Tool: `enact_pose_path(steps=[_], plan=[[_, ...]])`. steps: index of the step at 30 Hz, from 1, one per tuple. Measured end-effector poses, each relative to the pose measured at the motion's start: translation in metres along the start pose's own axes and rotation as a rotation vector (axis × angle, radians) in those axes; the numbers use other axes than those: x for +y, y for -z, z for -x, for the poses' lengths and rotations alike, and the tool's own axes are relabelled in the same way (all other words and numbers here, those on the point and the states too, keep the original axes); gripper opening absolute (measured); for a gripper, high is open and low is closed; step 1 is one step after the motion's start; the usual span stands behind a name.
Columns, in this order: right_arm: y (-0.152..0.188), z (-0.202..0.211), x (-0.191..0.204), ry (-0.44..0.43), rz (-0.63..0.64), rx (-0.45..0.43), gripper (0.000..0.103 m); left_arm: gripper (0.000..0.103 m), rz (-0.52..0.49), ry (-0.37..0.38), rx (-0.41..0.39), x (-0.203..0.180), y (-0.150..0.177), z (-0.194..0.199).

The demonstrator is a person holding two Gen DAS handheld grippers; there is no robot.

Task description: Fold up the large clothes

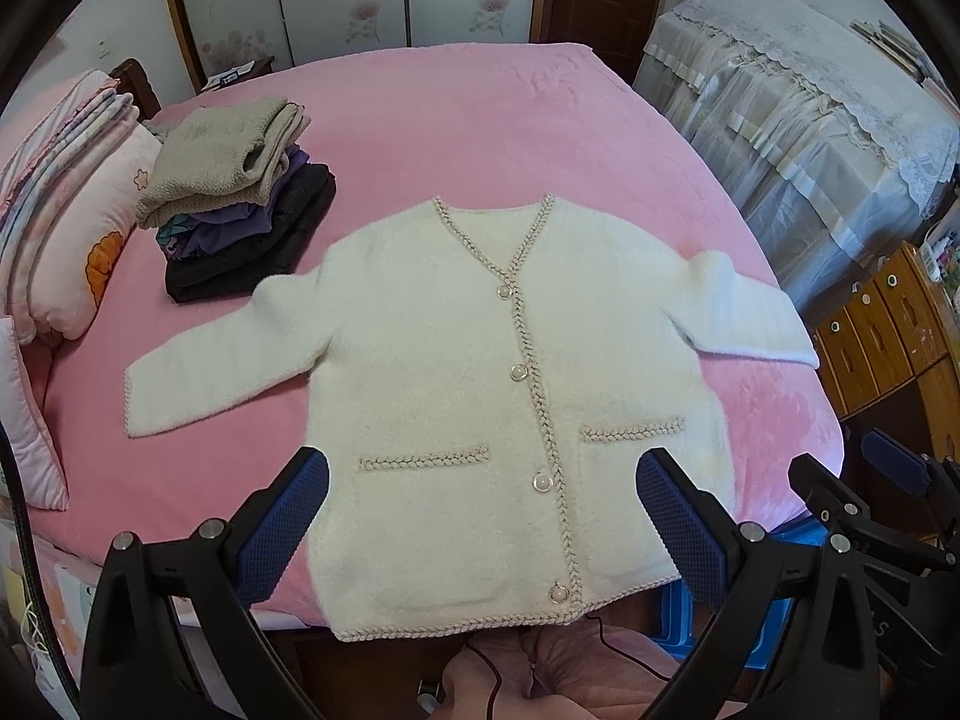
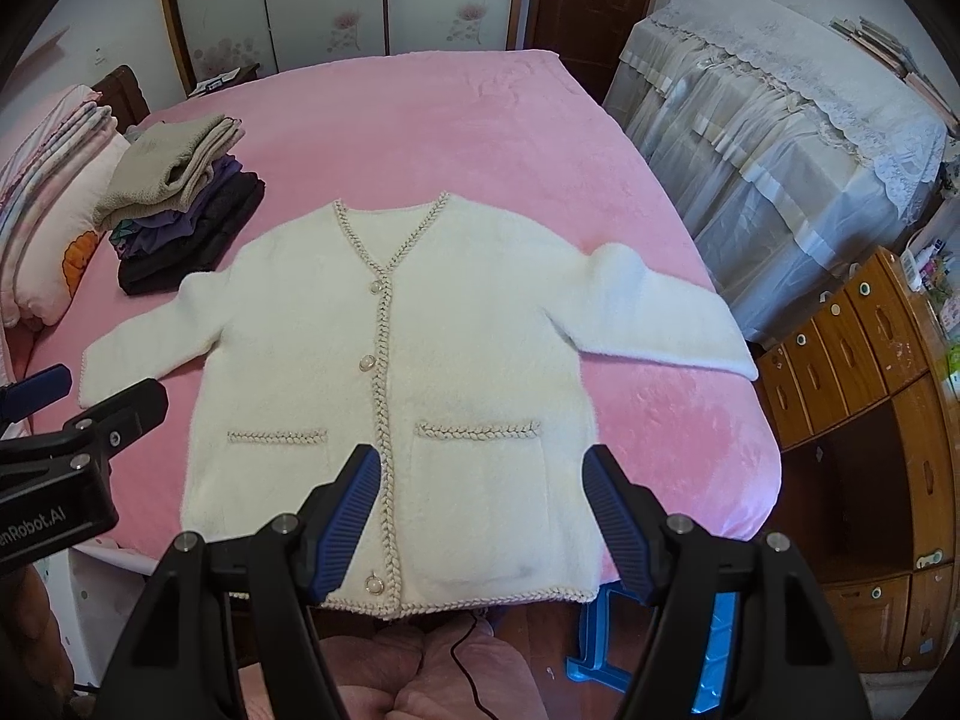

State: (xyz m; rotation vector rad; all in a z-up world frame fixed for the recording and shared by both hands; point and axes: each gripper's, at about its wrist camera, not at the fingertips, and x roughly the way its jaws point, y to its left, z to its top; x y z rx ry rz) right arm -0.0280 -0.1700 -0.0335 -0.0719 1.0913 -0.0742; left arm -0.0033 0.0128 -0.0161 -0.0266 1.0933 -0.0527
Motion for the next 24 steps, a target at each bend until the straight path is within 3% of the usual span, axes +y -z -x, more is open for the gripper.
enact_pose_path(steps=[13, 24], plan=[[0.012, 0.013, -0.007, 0.044, -0.059, -0.029, 0.070, 0.102, -0.039, 0.022, -0.018, -0.002, -0.005, 0.003], [-0.004, -0.003, -0.045, 0.014, -0.139, -0.021, 0.070, 0.102, -0.069, -0.016, -0.041, -0.027, -0.033, -0.005]])
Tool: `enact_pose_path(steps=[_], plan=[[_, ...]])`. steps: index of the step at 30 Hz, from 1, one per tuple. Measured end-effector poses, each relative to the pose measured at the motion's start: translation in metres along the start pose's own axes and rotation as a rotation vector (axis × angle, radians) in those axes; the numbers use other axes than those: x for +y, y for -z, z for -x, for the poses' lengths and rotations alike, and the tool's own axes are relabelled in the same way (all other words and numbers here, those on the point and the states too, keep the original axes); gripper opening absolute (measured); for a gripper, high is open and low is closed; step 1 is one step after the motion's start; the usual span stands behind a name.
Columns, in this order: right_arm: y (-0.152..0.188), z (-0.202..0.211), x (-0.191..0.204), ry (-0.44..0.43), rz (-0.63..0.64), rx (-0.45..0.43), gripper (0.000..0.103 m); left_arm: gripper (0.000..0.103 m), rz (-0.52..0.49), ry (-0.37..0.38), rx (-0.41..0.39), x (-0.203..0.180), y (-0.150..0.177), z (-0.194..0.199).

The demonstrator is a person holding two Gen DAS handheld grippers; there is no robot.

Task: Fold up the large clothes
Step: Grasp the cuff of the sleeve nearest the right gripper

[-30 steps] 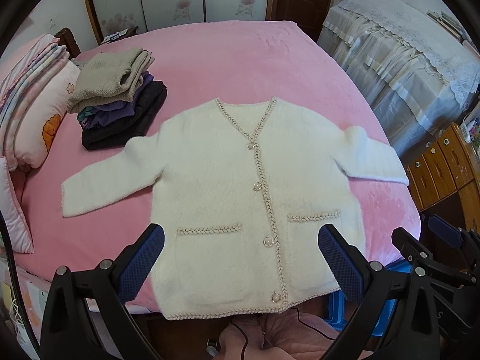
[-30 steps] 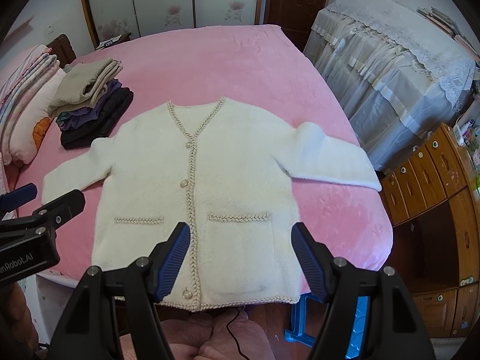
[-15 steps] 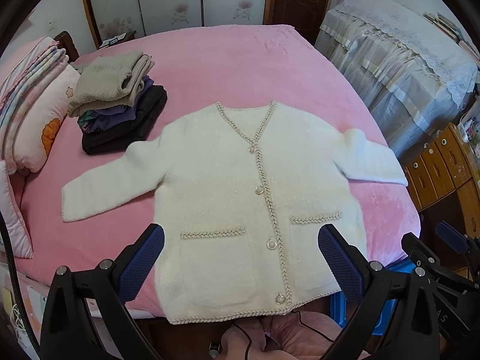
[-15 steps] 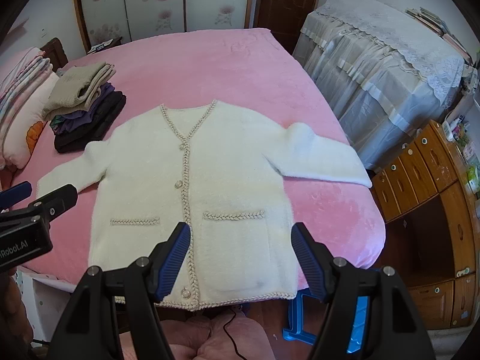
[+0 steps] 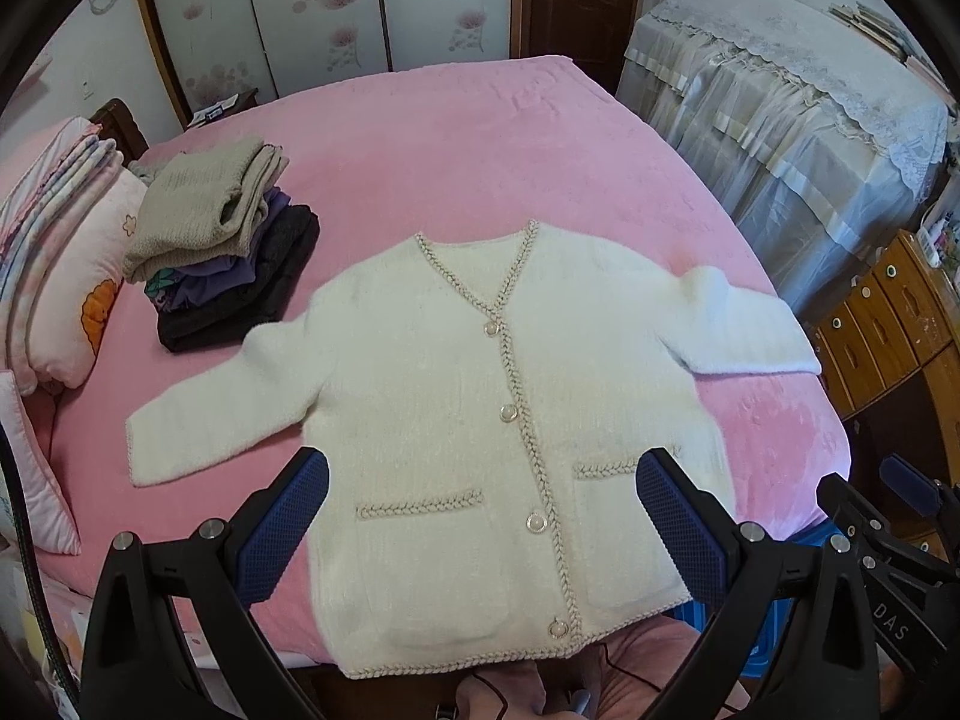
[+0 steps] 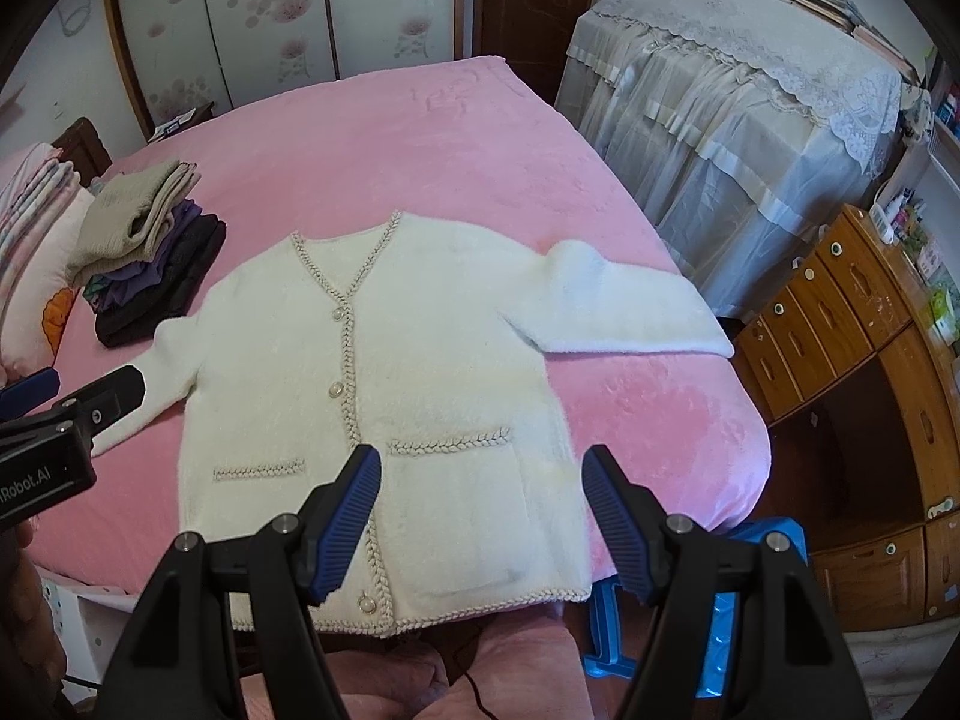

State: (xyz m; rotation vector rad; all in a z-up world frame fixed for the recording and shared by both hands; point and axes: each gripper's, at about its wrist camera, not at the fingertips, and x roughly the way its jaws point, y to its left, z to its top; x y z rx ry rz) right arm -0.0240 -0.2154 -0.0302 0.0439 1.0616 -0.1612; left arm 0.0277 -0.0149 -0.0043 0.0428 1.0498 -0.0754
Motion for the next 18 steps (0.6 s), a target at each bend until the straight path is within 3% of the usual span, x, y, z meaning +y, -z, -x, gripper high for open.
enact_pose_path(steps=[9, 18], plan=[[-0.033, -0.045, -0.078, -0.047, -0.086, 0.027, 0.069, 0.102, -0.058, -0.051, -0.008, -0.080, -0.042, -0.023], [-0.064, -0.111, -0.204, -0.066, -0.169, 0.051, 0.065, 0.102, -0.151, -0.115, 0.027, -0.212, -0.102, -0.078]])
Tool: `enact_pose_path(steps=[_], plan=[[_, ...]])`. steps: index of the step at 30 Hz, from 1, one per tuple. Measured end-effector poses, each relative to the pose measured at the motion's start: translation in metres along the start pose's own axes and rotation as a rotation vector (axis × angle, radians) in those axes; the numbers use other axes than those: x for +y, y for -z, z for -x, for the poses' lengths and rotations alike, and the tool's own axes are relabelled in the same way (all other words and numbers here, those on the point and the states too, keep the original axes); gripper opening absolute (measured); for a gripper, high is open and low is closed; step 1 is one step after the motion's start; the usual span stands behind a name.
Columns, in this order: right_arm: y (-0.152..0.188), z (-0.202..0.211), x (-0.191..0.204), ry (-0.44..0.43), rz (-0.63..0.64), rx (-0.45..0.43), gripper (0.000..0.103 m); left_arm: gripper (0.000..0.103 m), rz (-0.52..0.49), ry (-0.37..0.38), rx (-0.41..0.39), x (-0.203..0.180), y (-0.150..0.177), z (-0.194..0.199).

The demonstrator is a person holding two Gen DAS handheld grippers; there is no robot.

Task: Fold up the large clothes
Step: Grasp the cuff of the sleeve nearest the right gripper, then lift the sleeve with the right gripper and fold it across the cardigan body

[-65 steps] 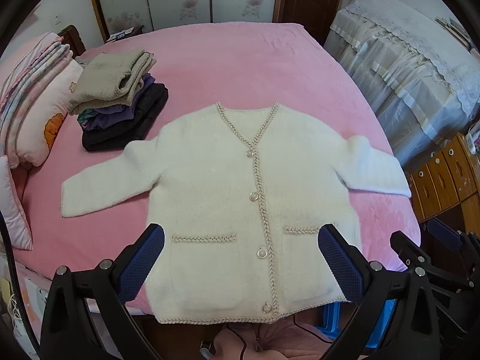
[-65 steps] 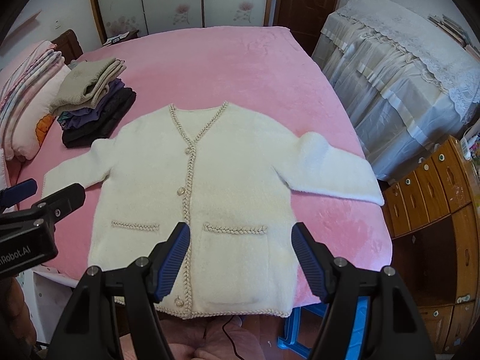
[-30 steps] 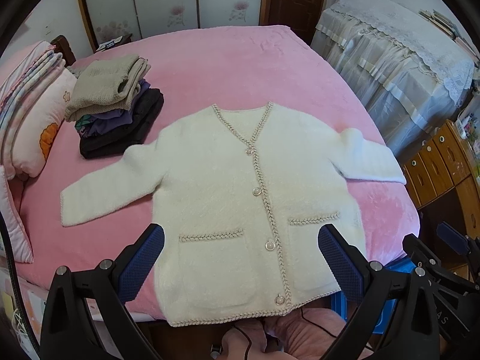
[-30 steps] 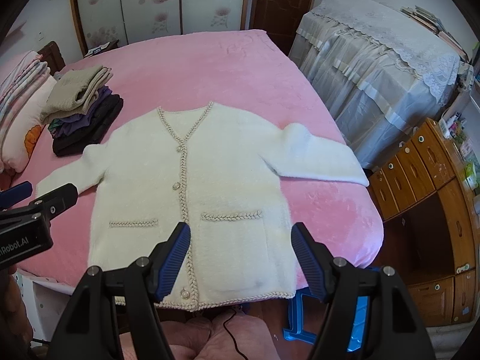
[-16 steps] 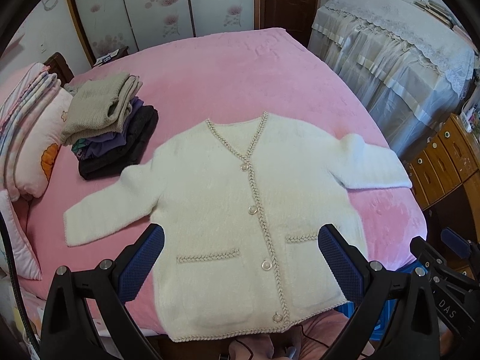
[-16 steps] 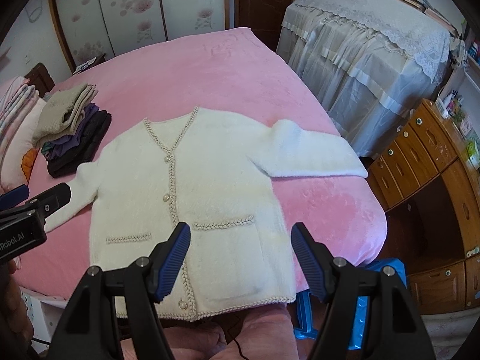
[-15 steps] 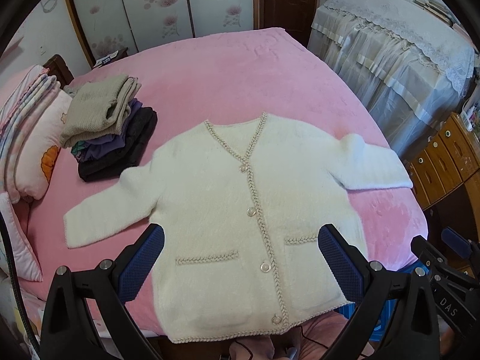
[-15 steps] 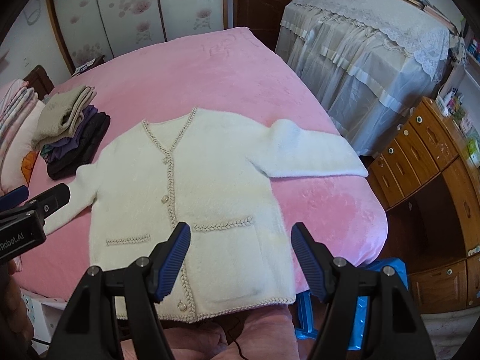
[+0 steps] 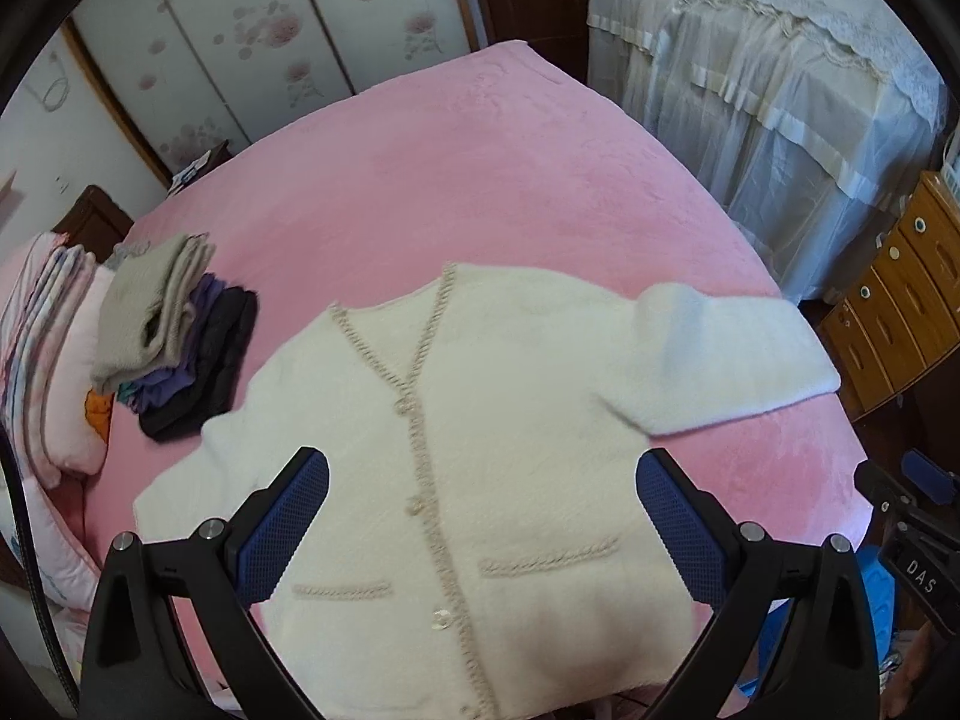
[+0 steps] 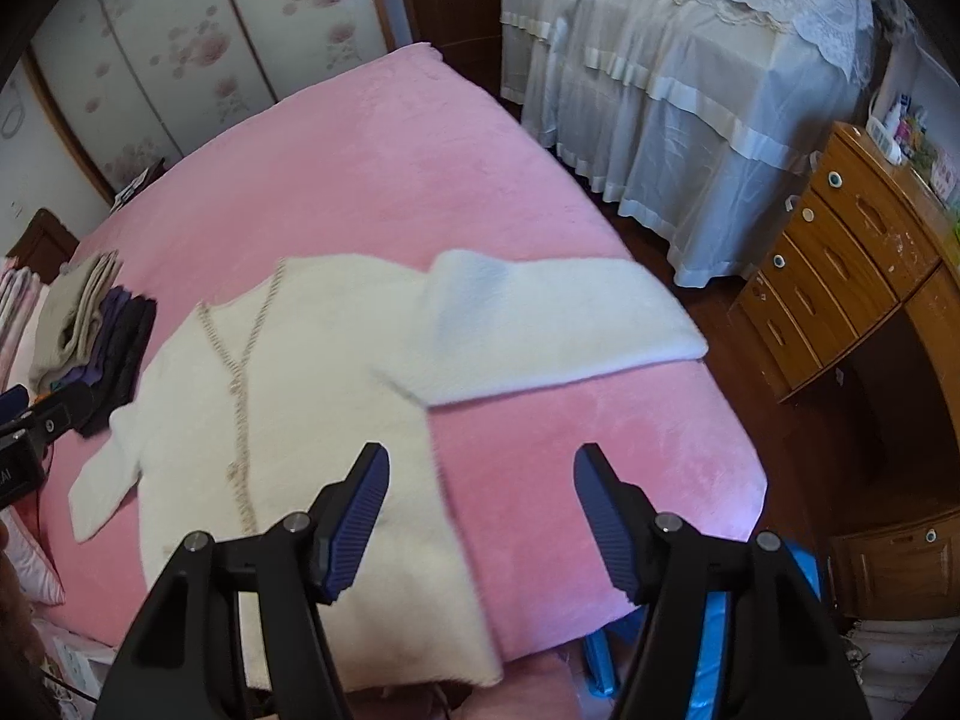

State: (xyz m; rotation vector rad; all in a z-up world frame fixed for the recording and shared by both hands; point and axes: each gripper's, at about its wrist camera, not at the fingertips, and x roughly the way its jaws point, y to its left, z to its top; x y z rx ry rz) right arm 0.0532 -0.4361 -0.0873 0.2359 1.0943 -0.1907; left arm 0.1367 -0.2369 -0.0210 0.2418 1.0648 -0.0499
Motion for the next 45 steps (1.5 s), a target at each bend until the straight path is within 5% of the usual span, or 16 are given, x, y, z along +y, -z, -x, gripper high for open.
enact_pose_path(steps=[11, 22, 34, 38, 45], plan=[[-0.039, -0.100, -0.128, -0.005, -0.084, 0.023, 0.064, 0.102, -0.001, 0.078, -0.088, -0.134, -0.078, -0.068], [-0.048, -0.203, -0.235, -0.137, -0.465, 0.176, 0.064, 0.102, -0.070, 0.128, 0.004, -0.217, -0.089, -0.136], [-0.043, -0.290, -0.274, -0.237, -0.707, 0.305, 0.061, 0.102, -0.106, 0.139, 0.075, -0.231, -0.077, -0.156], [-0.050, -0.302, -0.275, -0.223, -0.719, 0.288, 0.060, 0.102, -0.094, 0.137, 0.091, -0.226, -0.077, -0.161], [-0.066, -0.306, -0.265, -0.190, -0.629, 0.293, 0.044, 0.102, -0.079, 0.138, 0.098, -0.220, -0.076, -0.164]])
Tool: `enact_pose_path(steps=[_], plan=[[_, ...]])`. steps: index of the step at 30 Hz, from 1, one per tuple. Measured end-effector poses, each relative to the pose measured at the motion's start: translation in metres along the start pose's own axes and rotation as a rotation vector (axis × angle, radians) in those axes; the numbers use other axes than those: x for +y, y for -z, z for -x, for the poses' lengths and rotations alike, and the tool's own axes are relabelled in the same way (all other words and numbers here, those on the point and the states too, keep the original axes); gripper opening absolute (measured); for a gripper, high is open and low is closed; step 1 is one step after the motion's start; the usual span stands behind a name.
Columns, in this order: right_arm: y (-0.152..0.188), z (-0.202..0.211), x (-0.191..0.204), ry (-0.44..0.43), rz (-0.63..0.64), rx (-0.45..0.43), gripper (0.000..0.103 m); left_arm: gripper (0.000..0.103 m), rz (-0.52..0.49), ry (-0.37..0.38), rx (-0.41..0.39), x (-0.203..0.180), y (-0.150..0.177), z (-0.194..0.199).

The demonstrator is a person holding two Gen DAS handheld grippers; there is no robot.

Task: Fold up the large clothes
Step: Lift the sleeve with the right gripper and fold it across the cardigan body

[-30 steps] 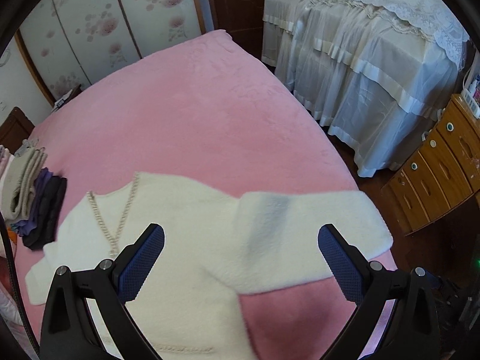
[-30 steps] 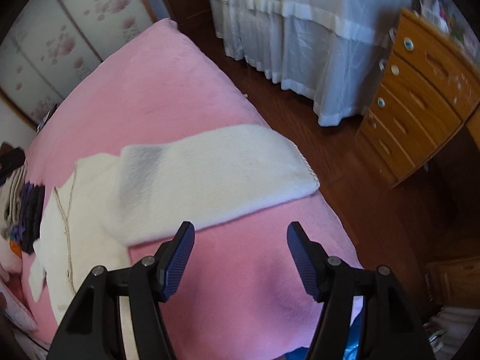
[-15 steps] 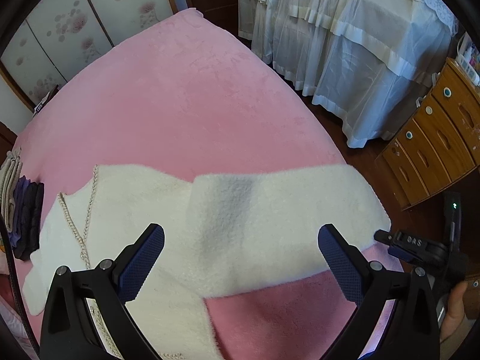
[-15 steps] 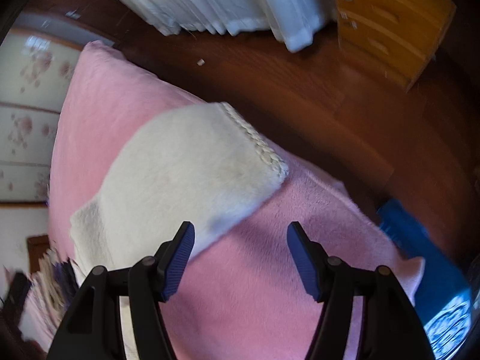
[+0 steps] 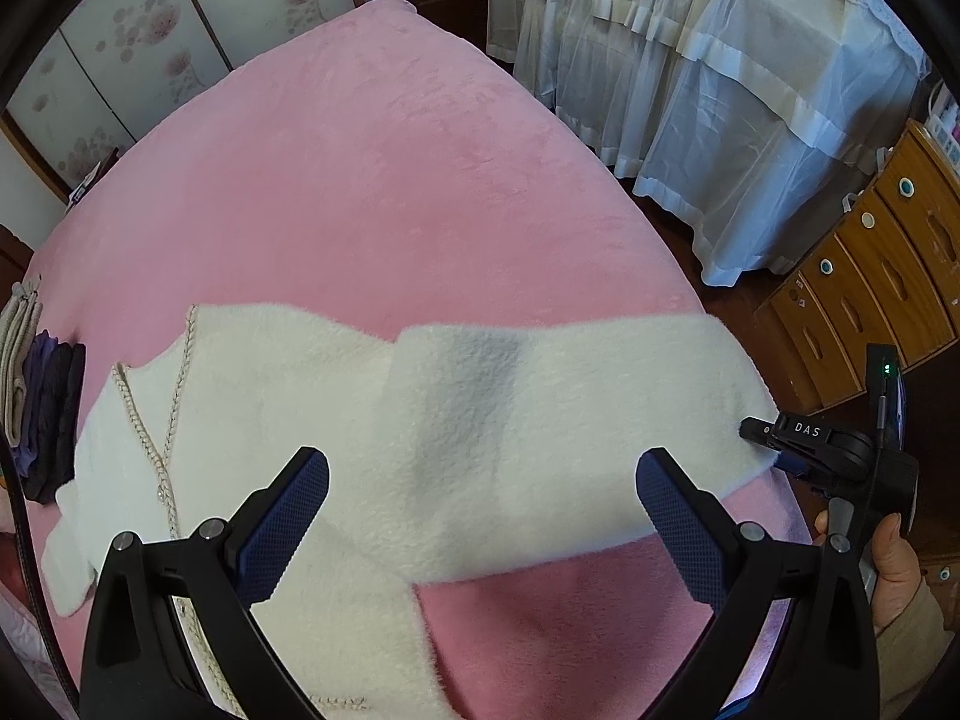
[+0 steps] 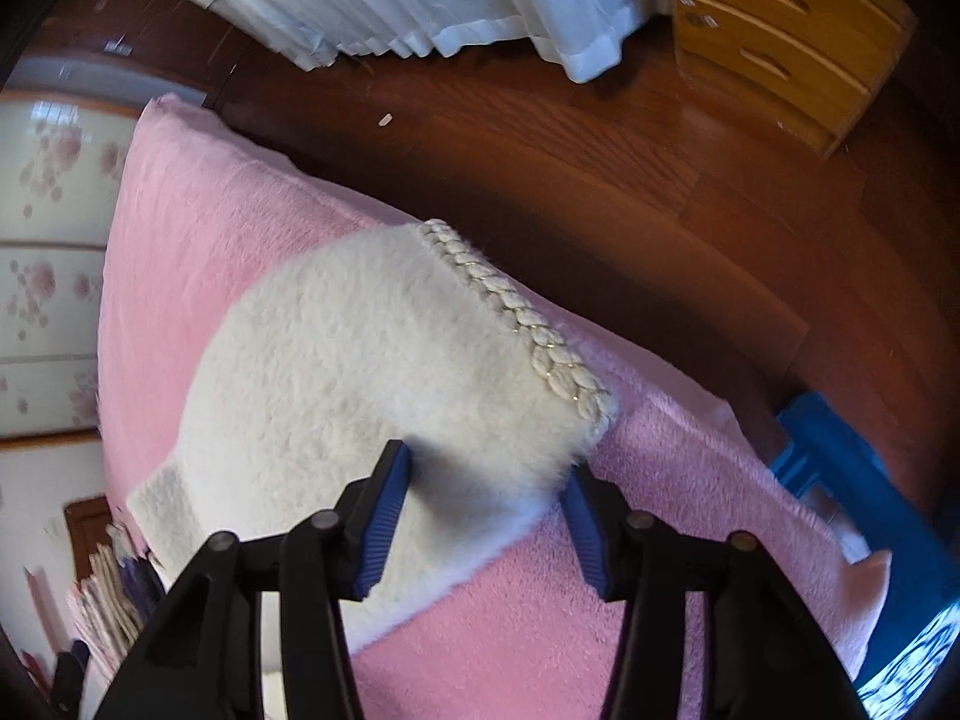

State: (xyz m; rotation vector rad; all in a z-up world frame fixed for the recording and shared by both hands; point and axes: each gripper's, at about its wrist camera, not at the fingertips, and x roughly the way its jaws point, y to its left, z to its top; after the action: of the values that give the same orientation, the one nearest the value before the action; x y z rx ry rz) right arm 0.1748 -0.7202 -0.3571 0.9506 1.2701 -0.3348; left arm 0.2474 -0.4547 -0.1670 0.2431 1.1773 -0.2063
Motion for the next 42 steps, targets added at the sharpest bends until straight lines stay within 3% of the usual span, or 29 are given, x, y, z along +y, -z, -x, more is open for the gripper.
enact_pose_path(steps=[2, 4, 6, 16, 26, 35, 42], plan=[[0.000, 0.001, -0.001, -0.009, 0.003, -0.005, 0.037, 0.102, 0.002, -0.003, 0.002, 0.001, 0.001, -0.001], [0.001, 0.005, -0.001, -0.034, 0.015, -0.028, 0.018, 0.102, 0.006, -0.003, 0.007, 0.003, 0.002, -0.002], [0.004, 0.012, 0.001, -0.050, 0.030, -0.057, 0.015, 0.102, 0.011, -0.004, 0.011, 0.004, 0.003, -0.002], [0.037, 0.087, 0.061, -0.085, 0.283, -0.245, 0.012, 0.102, 0.040, -0.028, -0.009, 0.024, 0.009, 0.016], [0.128, 0.142, 0.174, -0.165, 0.620, -0.340, 0.012, 0.102, 0.122, -0.040, -0.075, 0.090, 0.032, 0.063], [0.235, 0.096, 0.268, -0.152, 0.825, -0.278, 0.012, 0.102, 0.277, -0.071, -0.114, 0.230, 0.081, 0.076], [0.300, 0.013, 0.320, -0.089, 0.921, -0.241, 0.012, 0.102, 0.370, -0.024, -0.081, 0.326, 0.117, 0.030]])
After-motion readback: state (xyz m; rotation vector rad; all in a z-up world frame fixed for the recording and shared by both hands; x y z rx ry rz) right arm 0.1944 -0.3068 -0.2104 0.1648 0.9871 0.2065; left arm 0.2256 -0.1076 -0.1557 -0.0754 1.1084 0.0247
